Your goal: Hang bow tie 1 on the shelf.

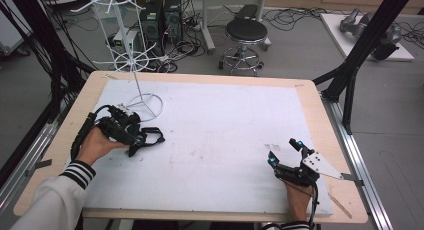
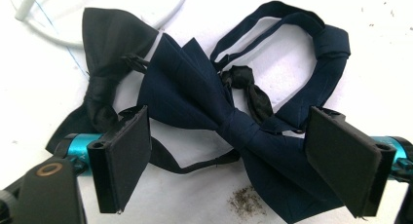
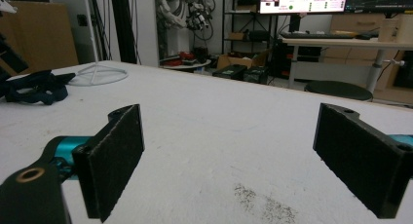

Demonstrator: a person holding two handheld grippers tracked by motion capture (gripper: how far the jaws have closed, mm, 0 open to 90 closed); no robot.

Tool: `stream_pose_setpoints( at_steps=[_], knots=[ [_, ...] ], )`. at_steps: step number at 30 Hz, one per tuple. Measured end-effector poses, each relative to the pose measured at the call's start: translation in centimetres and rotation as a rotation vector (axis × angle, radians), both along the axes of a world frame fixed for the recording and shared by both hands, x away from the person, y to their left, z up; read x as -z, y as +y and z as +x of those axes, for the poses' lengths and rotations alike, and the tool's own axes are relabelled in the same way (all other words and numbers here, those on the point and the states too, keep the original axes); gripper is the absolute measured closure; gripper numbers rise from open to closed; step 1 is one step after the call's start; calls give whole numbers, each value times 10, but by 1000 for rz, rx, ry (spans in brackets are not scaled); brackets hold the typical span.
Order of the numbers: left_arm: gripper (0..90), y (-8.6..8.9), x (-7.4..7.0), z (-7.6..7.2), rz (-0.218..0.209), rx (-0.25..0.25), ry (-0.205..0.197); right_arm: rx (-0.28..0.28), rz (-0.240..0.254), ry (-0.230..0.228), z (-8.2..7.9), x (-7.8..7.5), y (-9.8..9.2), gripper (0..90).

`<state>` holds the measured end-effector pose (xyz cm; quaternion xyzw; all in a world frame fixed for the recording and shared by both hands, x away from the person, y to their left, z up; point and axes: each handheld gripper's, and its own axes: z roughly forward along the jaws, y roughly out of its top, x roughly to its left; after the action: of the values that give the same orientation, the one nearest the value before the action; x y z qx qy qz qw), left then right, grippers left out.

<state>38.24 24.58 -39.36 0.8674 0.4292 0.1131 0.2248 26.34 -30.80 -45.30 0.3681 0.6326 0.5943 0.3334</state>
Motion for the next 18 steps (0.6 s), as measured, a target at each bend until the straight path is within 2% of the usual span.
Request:
stream_pose_setpoints(
  at_steps=[10, 18],
  knots=[
    [215, -5, 5, 2, 21, -3, 17, 0, 2, 1, 0, 0, 0, 106],
    [259, -7, 10, 4, 17, -4, 53, -2, 3, 1, 0, 0, 0, 107]
  ],
)
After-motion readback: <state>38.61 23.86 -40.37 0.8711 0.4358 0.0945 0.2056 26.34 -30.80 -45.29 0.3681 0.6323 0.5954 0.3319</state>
